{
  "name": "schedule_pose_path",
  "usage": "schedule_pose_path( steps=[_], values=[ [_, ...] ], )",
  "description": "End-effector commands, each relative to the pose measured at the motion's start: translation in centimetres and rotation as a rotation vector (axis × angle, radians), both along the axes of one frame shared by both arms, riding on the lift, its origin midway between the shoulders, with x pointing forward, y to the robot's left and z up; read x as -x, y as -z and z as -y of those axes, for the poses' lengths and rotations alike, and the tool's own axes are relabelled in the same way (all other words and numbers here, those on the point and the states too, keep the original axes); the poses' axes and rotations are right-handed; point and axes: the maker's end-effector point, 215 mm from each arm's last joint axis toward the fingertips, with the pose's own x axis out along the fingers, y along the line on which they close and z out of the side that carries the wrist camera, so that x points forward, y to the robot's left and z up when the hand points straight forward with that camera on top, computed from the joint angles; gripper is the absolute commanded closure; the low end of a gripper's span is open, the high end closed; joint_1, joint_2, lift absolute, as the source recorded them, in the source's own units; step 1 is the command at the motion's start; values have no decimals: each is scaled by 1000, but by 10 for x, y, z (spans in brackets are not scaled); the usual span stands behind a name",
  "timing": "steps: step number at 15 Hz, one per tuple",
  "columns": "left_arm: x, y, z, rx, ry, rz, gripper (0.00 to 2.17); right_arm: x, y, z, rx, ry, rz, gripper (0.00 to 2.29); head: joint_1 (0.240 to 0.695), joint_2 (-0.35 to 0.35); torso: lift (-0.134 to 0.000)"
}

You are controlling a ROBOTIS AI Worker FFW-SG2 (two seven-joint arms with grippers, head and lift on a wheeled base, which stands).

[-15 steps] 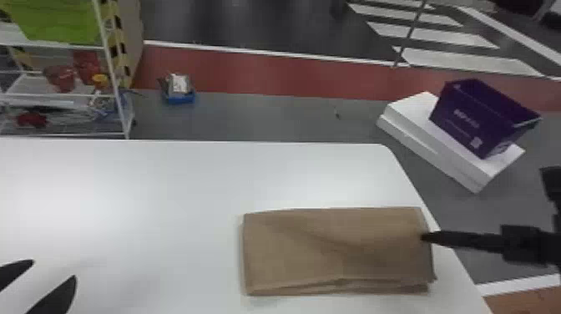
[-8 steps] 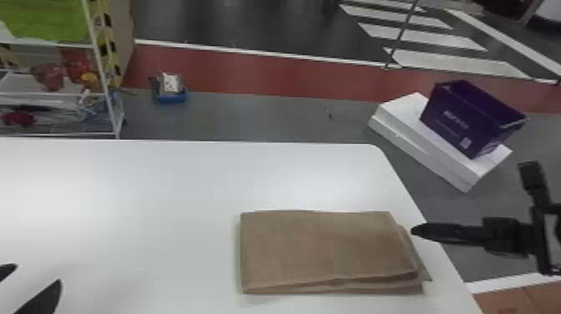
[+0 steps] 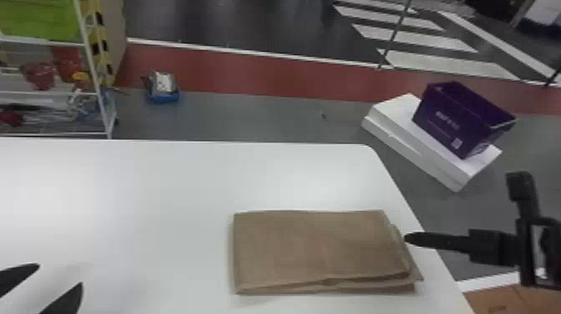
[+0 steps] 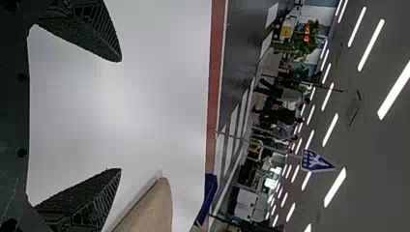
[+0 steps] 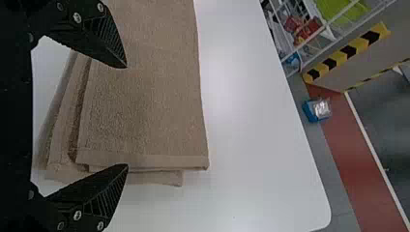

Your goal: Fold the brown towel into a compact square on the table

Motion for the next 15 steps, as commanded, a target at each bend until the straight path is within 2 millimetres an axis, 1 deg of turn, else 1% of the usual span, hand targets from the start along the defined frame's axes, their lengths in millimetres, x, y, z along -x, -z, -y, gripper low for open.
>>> schedule_pose_path(
  steps=[1,2,4,5,6,7,8,9,10,12,13,15],
  values=[
    [-8,4,38,-8,28,-4,70,1,1,27,40,117,-14,174,695,-298,-124],
    [-9,1,61,7,50,2,66,5,-2,51,75,191,-15,174,695,-347,-124],
    [-12,-12,103,29,73,27,66,12,-14,93,100,308,4,174,695,-350,-124],
    [-13,-24,127,44,85,46,66,16,-20,107,103,345,12,174,695,-350,-124],
    [-14,-34,146,56,96,60,66,16,-24,108,80,351,27,178,695,-350,-124],
    [-14,-40,162,62,107,71,66,17,-26,102,44,345,27,184,695,-350,-124],
    [-19,-50,169,59,118,88,63,14,-25,91,28,315,27,184,695,-350,-124],
    [-18,-45,176,53,133,60,63,10,-19,78,33,282,11,184,695,-350,-124],
    [-18,-46,183,57,142,55,63,7,-10,67,51,251,-14,184,695,-350,-124],
    [-19,-49,202,53,151,62,63,-7,-5,42,23,211,-11,188,695,-350,-124],
    [-19,-49,206,46,152,65,63,-10,-1,25,29,169,-21,188,695,-350,-124],
    [-19,-51,209,46,157,68,63,-16,0,-1,48,92,-26,188,695,-350,-124]
  ],
)
